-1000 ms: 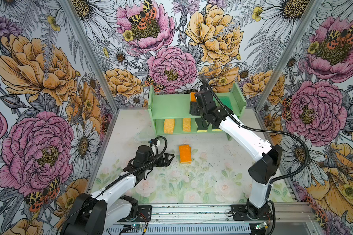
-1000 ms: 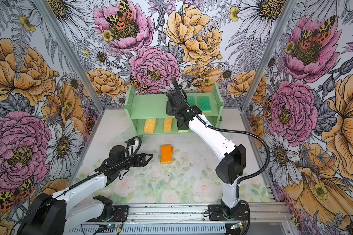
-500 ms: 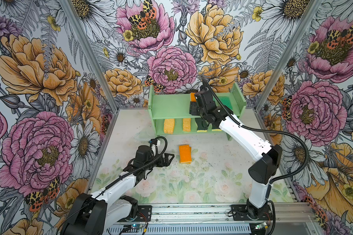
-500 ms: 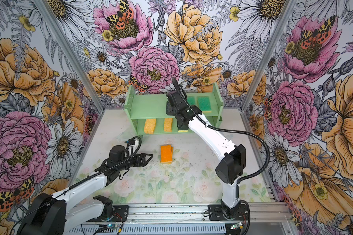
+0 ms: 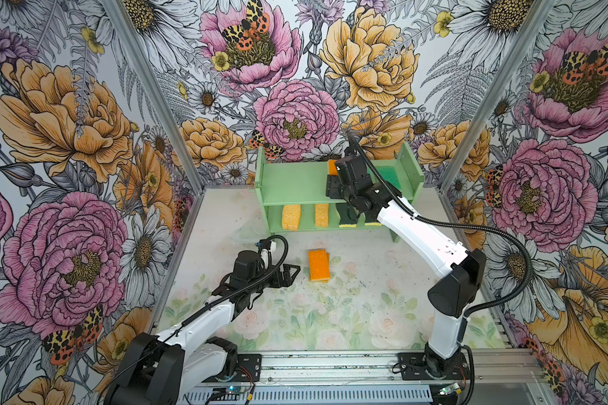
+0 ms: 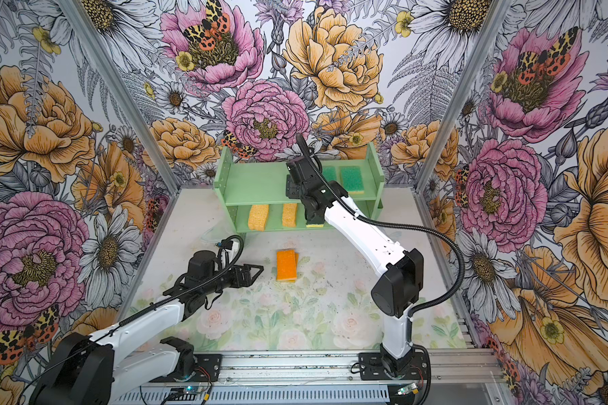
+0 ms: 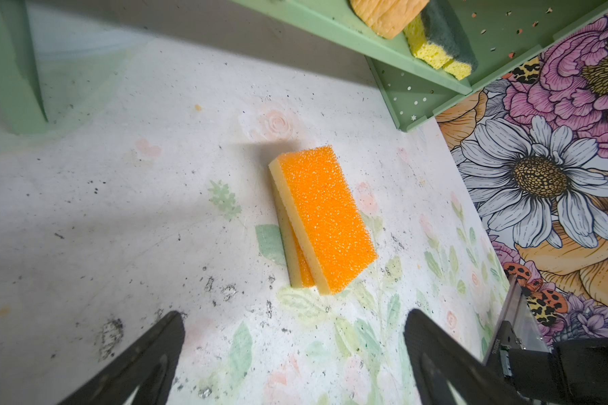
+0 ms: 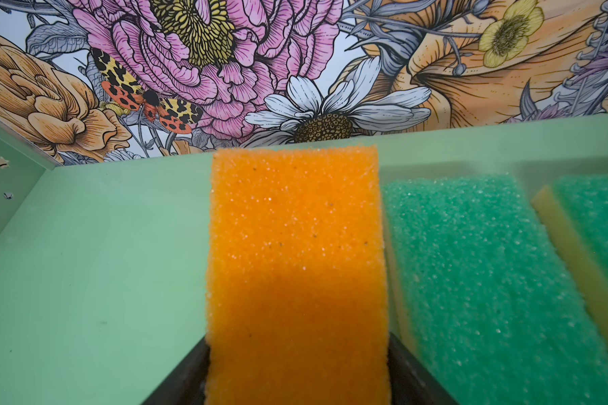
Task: Place and organize the cleaning sponges onto the shelf
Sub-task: 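Lower the orange sponge beside the green sponges and open the right gripper, then withdraw the right gripper while the left gripper moves over the orange sponge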
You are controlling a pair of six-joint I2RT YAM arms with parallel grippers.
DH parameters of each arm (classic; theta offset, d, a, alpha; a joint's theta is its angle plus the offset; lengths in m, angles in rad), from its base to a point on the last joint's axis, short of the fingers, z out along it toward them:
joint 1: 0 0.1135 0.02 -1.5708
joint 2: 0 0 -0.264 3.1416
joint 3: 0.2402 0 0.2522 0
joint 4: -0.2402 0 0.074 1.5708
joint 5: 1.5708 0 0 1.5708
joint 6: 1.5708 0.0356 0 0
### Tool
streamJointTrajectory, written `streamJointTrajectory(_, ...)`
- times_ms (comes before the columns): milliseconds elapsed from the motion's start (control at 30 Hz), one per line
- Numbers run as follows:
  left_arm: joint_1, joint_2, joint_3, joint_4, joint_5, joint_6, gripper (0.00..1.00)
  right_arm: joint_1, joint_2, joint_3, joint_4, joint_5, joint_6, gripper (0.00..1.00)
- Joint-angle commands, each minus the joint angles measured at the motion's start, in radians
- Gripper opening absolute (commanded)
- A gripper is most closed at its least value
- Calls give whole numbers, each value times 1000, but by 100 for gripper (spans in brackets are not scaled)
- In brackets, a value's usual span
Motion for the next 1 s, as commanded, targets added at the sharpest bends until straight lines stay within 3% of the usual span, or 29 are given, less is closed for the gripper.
streamJointTrajectory(0, 10, -11, 16, 9, 14, 20, 99, 2, 20, 22, 0, 24, 3, 74)
streamJointTrajectory(633, 9, -5, 19, 12, 15, 21, 99, 2, 12, 32, 0, 21, 2, 79)
streamJointTrajectory(967, 9, -22, 1, 16, -9, 6, 99, 5, -93, 25, -2, -21, -26, 83)
